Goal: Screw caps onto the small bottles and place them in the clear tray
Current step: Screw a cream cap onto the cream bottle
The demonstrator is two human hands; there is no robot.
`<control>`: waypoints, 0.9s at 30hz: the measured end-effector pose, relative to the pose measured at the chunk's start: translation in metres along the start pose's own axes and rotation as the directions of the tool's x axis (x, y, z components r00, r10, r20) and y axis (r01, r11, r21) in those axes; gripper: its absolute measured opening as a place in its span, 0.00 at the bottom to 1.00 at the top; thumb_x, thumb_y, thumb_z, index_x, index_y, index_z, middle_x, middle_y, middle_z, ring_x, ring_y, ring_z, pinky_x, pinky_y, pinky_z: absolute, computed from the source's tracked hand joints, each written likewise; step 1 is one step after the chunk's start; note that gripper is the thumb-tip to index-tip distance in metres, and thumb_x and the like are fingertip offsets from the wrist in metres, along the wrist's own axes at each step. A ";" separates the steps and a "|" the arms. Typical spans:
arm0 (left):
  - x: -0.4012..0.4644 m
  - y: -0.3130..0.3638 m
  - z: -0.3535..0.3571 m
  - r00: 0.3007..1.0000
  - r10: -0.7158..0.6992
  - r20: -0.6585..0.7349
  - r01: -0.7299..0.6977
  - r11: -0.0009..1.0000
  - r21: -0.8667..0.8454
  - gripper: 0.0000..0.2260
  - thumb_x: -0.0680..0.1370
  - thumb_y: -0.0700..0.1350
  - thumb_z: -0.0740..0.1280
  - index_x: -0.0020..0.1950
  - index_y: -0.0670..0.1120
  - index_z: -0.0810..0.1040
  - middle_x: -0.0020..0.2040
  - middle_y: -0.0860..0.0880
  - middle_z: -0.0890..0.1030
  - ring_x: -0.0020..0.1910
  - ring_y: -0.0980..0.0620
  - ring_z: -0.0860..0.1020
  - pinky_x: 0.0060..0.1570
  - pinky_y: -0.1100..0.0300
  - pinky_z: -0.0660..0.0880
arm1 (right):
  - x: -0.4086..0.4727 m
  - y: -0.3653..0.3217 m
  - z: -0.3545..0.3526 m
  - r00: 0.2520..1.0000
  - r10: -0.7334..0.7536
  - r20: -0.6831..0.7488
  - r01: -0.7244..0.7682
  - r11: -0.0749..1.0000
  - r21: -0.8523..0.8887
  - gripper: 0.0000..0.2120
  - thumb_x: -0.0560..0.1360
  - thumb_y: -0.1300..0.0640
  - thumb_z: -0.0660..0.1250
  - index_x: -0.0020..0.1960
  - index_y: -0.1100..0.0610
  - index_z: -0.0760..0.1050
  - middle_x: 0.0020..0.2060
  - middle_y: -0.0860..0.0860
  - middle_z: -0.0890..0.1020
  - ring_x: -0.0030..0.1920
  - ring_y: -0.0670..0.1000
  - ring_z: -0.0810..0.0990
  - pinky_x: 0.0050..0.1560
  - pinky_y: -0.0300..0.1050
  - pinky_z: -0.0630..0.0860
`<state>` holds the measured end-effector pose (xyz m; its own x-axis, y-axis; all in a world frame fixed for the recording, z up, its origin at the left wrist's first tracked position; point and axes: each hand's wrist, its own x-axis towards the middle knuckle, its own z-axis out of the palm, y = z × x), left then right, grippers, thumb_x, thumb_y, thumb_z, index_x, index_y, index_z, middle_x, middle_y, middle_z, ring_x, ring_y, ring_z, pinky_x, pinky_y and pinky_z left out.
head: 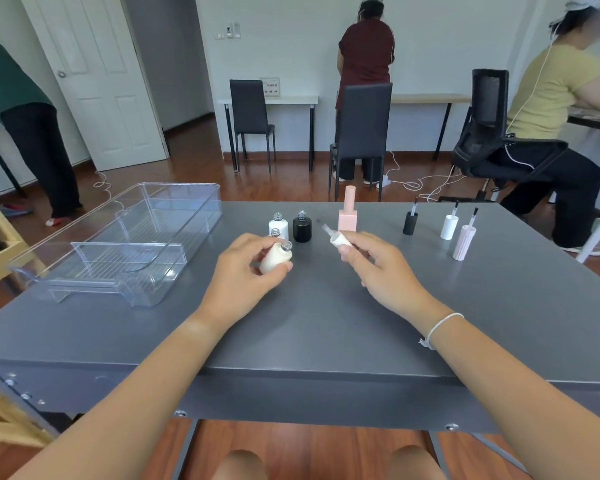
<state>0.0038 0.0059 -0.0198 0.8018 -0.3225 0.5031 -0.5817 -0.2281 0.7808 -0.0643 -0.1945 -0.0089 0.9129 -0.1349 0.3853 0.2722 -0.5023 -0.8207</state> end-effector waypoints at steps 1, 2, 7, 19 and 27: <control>0.000 0.000 0.000 1.000 0.006 0.019 -0.006 1.000 0.003 0.15 0.69 0.40 0.73 0.46 0.60 0.79 0.46 0.55 0.76 0.42 0.61 0.77 0.43 0.72 0.73 | 0.000 0.000 0.000 1.000 -0.007 0.005 0.007 1.000 0.011 0.13 0.78 0.57 0.60 0.60 0.50 0.76 0.37 0.41 0.73 0.36 0.39 0.71 0.36 0.26 0.67; 0.000 0.000 0.001 0.999 0.010 0.037 -0.011 1.000 0.012 0.16 0.68 0.41 0.74 0.46 0.62 0.78 0.46 0.55 0.76 0.43 0.60 0.77 0.43 0.71 0.73 | -0.001 -0.001 0.000 1.000 -0.010 0.006 0.010 0.999 0.036 0.13 0.77 0.57 0.61 0.60 0.49 0.76 0.36 0.40 0.73 0.36 0.37 0.72 0.36 0.25 0.67; -0.001 0.001 0.001 0.999 -0.007 0.051 0.005 0.999 0.041 0.16 0.66 0.43 0.76 0.44 0.61 0.74 0.46 0.53 0.78 0.38 0.62 0.75 0.38 0.72 0.72 | -0.003 -0.004 -0.002 1.000 -0.019 0.006 0.018 0.991 0.135 0.06 0.73 0.59 0.67 0.46 0.47 0.76 0.34 0.43 0.76 0.32 0.37 0.71 0.34 0.26 0.66; -0.002 0.000 0.000 0.998 0.038 0.055 -0.040 0.999 0.036 0.14 0.67 0.44 0.75 0.43 0.59 0.73 0.45 0.54 0.78 0.41 0.61 0.75 0.36 0.72 0.71 | -0.004 -0.003 -0.002 1.000 -0.021 -0.007 0.021 0.994 0.109 0.06 0.74 0.57 0.67 0.42 0.46 0.76 0.35 0.44 0.76 0.29 0.41 0.67 0.31 0.28 0.65; -0.002 0.000 0.000 0.994 0.067 0.085 -0.071 0.996 0.046 0.15 0.67 0.44 0.75 0.43 0.59 0.73 0.45 0.54 0.78 0.41 0.60 0.74 0.34 0.71 0.70 | -0.004 -0.003 -0.001 0.999 -0.038 -0.003 0.038 0.996 0.087 0.06 0.74 0.58 0.67 0.43 0.46 0.76 0.39 0.43 0.78 0.33 0.40 0.70 0.34 0.27 0.67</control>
<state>0.0023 0.0064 -0.0212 0.7462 -0.4142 0.5212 -0.6431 -0.2464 0.7250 -0.0698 -0.1935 -0.0072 0.9009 -0.1186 0.4174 0.3320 -0.4310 -0.8391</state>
